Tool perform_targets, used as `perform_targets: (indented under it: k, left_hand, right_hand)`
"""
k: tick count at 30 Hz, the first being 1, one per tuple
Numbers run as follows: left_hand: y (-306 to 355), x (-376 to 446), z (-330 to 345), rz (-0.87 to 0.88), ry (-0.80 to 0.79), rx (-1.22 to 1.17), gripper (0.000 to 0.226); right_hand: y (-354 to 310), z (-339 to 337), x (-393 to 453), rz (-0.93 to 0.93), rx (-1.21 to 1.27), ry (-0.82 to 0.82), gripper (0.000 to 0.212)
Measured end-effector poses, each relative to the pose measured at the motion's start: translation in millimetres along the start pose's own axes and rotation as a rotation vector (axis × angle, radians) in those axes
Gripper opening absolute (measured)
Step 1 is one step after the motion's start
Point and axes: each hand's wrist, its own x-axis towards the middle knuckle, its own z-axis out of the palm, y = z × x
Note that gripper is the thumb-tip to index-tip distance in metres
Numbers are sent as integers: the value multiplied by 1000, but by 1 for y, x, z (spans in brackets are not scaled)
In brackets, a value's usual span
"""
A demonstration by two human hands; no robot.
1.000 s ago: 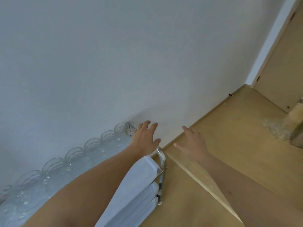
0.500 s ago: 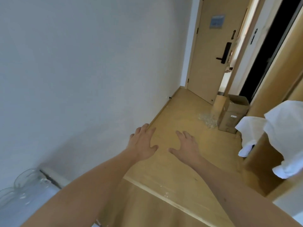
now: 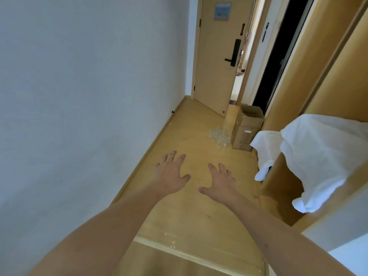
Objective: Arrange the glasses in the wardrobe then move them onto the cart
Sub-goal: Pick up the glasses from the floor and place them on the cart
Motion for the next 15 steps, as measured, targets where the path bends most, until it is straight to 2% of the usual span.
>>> perform_targets:
  k: [15]
  left_hand:
    - [-51, 212, 34, 165, -151, 8, 83]
  right_hand:
    - [-11, -9, 173, 215, 0, -5, 107]
